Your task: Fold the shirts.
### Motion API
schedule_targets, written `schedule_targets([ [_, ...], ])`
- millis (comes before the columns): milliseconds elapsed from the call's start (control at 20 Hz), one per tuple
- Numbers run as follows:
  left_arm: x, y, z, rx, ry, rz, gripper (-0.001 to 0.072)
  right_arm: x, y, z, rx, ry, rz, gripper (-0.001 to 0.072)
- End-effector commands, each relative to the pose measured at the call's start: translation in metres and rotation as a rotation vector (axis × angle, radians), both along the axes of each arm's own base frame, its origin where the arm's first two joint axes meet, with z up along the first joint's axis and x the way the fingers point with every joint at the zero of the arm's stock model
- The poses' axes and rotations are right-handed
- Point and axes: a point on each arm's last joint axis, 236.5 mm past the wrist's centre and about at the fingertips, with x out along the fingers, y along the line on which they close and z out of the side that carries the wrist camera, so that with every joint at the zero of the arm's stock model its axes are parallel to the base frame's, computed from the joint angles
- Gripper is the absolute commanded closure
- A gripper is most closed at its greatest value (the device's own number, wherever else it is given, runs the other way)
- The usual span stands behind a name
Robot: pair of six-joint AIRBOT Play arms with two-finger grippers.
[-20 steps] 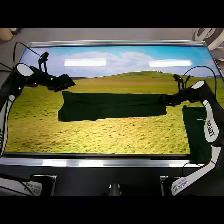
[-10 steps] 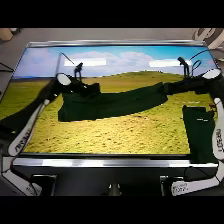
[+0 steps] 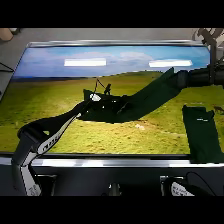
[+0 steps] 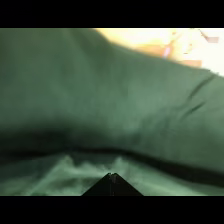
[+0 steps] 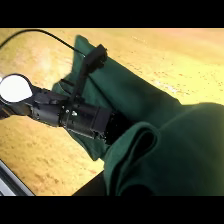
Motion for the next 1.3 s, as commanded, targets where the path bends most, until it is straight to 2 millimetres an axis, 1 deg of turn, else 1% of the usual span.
schedule_targets([
  [0, 0.013, 0.027, 0.030, -0.014, -0.125, -0.065, 0.0689, 0.011, 0.016, 0.009, 0.014, -0.043, -0.030, 0.0684],
  [50, 0.031, 0.058, 0.046, 0.035, -0.193, -0.055, 0.0689, 0.019, 0.035, 0.005, 0.027, -0.048, -0.010, 0.0684],
  [100, 0.047, 0.090, 0.067, 0.078, -0.253, -0.031, 0.0689, 0.028, 0.056, -0.002, 0.046, -0.046, 0.007, 0.0684],
  [200, 0.075, 0.165, 0.121, 0.173, -0.398, 0.038, 0.0689, 0.042, 0.116, -0.017, 0.115, -0.042, 0.058, 0.0684],
  [250, 0.084, 0.204, 0.154, 0.216, -0.472, 0.087, 0.0689, 0.048, 0.151, -0.027, 0.159, -0.033, 0.077, 0.0684],
  [300, 0.087, 0.237, 0.185, 0.242, -0.533, 0.135, 0.0689, 0.052, 0.185, -0.041, 0.194, -0.019, 0.093, 0.0683],
  [350, 0.085, 0.267, 0.218, 0.260, -0.590, 0.184, 0.0688, 0.053, 0.214, -0.058, 0.222, 0.011, 0.102, 0.0683],
  [400, 0.080, 0.291, 0.249, 0.268, -0.641, 0.228, 0.0688, 0.051, 0.246, -0.080, 0.248, 0.052, 0.117, 0.0682],
  [450, 0.072, 0.306, 0.273, 0.273, -0.683, 0.258, 0.0688, 0.046, 0.273, -0.102, 0.268, 0.089, 0.133, 0.0681],
  [500, 0.063, 0.316, 0.293, 0.279, -0.719, 0.276, 0.0688, 0.040, 0.298, -0.125, 0.299, 0.148, 0.138, 0.0633],
  [550, 0.053, 0.323, 0.309, 0.290, -0.752, 0.282, 0.0688, 0.037, 0.315, -0.141, 0.330, 0.182, 0.143, 0.0474],
  [600, 0.043, 0.325, 0.319, 0.316, -0.779, 0.272, 0.0688, 0.036, 0.325, -0.150, 0.359, 0.184, 0.164, 0.0151],
  [650, 0.034, 0.327, 0.322, 0.354, -0.796, 0.253, 0.0688, 0.037, 0.324, -0.153, 0.372, 0.170, 0.187, 0.0008],
  [700, 0.025, 0.328, 0.320, 0.391, -0.801, 0.222, 0.0688, 0.042, 0.312, -0.153, 0.364, 0.166, 0.191, 0.0019],
  [750, 0.017, 0.330, 0.315, 0.429, -0.796, 0.190, 0.0688, 0.048, 0.294, -0.149, 0.350, 0.157, 0.196, 0.0021],
  [800, 0.010, 0.333, 0.309, 0.469, -0.787, 0.159, 0.0688, 0.053, 0.266, -0.146, 0.311, 0.146, 0.207, 0.0023],
  [850, 0.006, 0.336, 0.302, 0.507, -0.776, 0.136, 0.0688, 0.058, 0.230, -0.146, 0.254, 0.152, 0.207, 0.0024],
  [900, 0.004, 0.342, 0.296, 0.548, -0.768, 0.120, 0.0687, 0.060, 0.191, -0.151, 0.171, 0.170, 0.192, 0.0025],
  [950, 0.003, 0.345, 0.291, 0.574, -0.761, 0.111, 0.0688, 0.058, 0.141, -0.164, 0.042, 0.203, 0.171, 0.0033],
  [1000, 0.003, 0.347, 0.288, 0.584, -0.757, 0.107, 0.0687, 0.049, 0.087, -0.185, -0.114, 0.276, 0.142, 0.0040],
  [1050, 0.003, 0.346, 0.287, 0.582, -0.754, 0.107, 0.0687, 0.035, 0.036, -0.208, -0.260, 0.384, 0.095, 0.0044],
  [1100, 0.003, 0.345, 0.286, 0.581, -0.752, 0.103, 0.0687, 0.018, 0.000, -0.226, -0.350, 0.488, 0.058, 0.0093],
  [1150, 0.003, 0.343, 0.284, 0.579, -0.751, 0.099, 0.0688, 0.007, -0.009, -0.238, -0.350, 0.538, 0.050, 0.0097],
  [1200, 0.004, 0.340, 0.283, 0.577, -0.752, 0.100, 0.0688, 0.004, -0.002, -0.248, -0.302, 0.556, 0.039, 0.0097],
  [1250, 0.004, 0.338, 0.281, 0.574, -0.753, 0.098, 0.0687, 0.005, 0.016, -0.255, -0.229, 0.554, 0.034, 0.0097],
])
